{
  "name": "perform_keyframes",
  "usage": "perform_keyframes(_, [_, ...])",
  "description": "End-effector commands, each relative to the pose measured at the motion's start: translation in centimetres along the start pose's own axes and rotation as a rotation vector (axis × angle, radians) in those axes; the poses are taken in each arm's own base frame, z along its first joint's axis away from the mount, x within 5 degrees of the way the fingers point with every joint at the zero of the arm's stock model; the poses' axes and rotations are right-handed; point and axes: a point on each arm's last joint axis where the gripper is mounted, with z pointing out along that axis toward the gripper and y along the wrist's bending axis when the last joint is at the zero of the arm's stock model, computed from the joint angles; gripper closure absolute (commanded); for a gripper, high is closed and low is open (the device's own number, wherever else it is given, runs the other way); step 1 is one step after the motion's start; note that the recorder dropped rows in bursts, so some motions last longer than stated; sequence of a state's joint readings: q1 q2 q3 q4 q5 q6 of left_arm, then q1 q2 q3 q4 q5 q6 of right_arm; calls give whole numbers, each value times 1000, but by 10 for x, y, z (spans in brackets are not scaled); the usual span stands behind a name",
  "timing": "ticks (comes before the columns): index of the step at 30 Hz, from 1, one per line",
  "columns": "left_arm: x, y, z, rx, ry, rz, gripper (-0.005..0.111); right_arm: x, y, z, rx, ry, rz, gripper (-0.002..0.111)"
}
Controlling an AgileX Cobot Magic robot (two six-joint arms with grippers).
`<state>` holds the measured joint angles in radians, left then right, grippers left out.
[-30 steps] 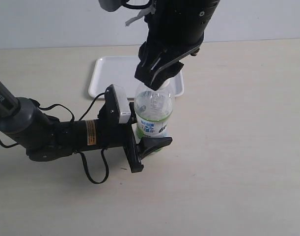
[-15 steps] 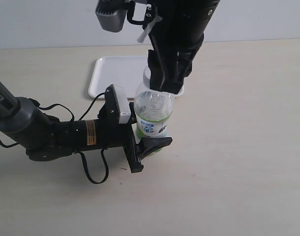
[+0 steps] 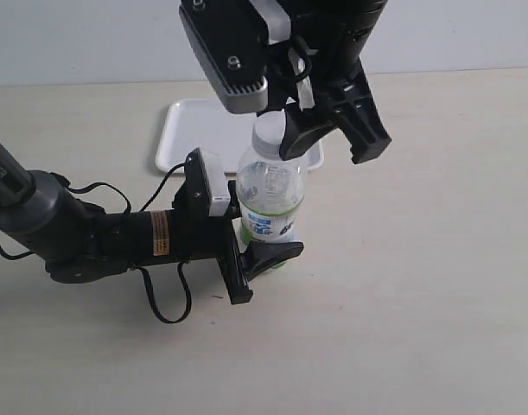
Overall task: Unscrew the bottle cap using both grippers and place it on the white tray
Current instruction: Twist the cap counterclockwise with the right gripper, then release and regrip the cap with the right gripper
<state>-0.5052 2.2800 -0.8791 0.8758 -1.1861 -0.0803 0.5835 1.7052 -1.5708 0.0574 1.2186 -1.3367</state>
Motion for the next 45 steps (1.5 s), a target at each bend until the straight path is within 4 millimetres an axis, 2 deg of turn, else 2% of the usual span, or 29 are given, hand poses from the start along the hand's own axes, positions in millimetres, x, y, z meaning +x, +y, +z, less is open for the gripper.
perform_keyframes(1, [-5, 0, 1, 6, -15, -22, 106, 0, 0, -1, 3, 10, -207, 108])
perform_keyframes(5, [-5, 1, 1, 4, -16, -40, 106, 0, 0, -1, 3, 12, -296, 108])
perform_keyframes(11, [-5, 1, 1, 4, -16, -40, 106, -1, 0, -1, 2, 8, -315, 107])
perform_keyframes(13, [-5, 1, 1, 4, -16, -40, 106, -1, 0, -1, 2, 8, -284, 95])
perform_keyframes(15, [-5, 1, 1, 4, -16, -40, 106, -1, 0, -1, 2, 8, -248, 73])
perform_keyframes(16, [-5, 1, 1, 3, -16, -40, 106, -1, 0, -1, 2, 8, -208, 57])
perform_keyframes(18, [-5, 1, 1, 0, -16, -41, 106, -1, 0, -1, 3, 7, -133, 44])
perform_keyframes(20, [-5, 1, 1, 0, -16, -41, 106, -1, -1, -1, 15, 5, -46, 37])
perform_keyframes(28, [-5, 1, 1, 1, -16, -38, 106, -2, -6, -1, 66, -27, 463, 36])
perform_keyframes(36, [-5, 1, 1, 1, -16, -38, 106, -2, -4, -1, 41, -28, 1003, 36])
perform_keyframes(40, [-5, 1, 1, 1, -16, -34, 106, -1, -3, -1, 31, -23, 1132, 41])
perform_keyframes(45, [-5, 1, 1, 1, -16, -34, 106, -1, -1, -1, 12, -4, 1205, 45])
